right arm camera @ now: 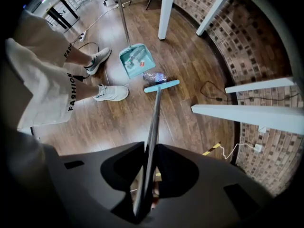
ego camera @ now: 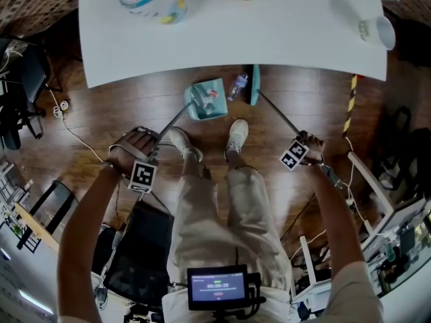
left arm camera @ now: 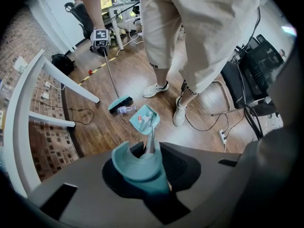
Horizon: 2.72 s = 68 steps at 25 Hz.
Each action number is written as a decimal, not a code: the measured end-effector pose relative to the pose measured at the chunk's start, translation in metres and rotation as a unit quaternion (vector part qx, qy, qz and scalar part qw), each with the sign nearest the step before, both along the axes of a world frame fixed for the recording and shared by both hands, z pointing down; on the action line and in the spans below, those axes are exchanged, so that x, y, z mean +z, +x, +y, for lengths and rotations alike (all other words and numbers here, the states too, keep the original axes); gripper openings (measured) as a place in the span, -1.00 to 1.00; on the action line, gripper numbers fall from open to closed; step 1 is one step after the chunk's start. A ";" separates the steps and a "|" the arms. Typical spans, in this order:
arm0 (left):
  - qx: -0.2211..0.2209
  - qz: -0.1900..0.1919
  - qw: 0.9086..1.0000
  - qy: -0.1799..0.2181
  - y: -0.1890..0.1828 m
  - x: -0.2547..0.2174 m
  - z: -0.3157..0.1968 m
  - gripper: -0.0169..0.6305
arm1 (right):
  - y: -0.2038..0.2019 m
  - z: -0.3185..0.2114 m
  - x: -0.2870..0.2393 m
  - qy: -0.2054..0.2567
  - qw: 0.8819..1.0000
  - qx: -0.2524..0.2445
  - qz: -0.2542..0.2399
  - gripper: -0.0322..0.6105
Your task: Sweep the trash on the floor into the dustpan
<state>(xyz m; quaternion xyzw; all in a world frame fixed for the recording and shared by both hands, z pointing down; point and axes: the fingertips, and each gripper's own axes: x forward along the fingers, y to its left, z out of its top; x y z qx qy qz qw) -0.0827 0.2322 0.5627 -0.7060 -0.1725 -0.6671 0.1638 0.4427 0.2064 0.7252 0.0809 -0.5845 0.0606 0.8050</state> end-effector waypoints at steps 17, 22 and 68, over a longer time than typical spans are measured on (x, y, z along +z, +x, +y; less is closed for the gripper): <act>0.002 0.014 1.000 0.009 0.001 0.004 0.000 -0.68 | -0.089 0.033 -0.008 -0.024 0.993 -0.107 -0.044 -0.57; 0.010 0.014 1.000 0.011 0.001 0.002 -0.004 -0.67 | -0.105 0.054 -0.016 -0.051 0.987 -0.140 -0.055 -0.57; -0.436 -0.025 0.891 0.127 -0.034 -0.149 -0.013 0.20 | -0.054 0.118 -0.184 -0.126 0.891 0.423 -0.105 -0.57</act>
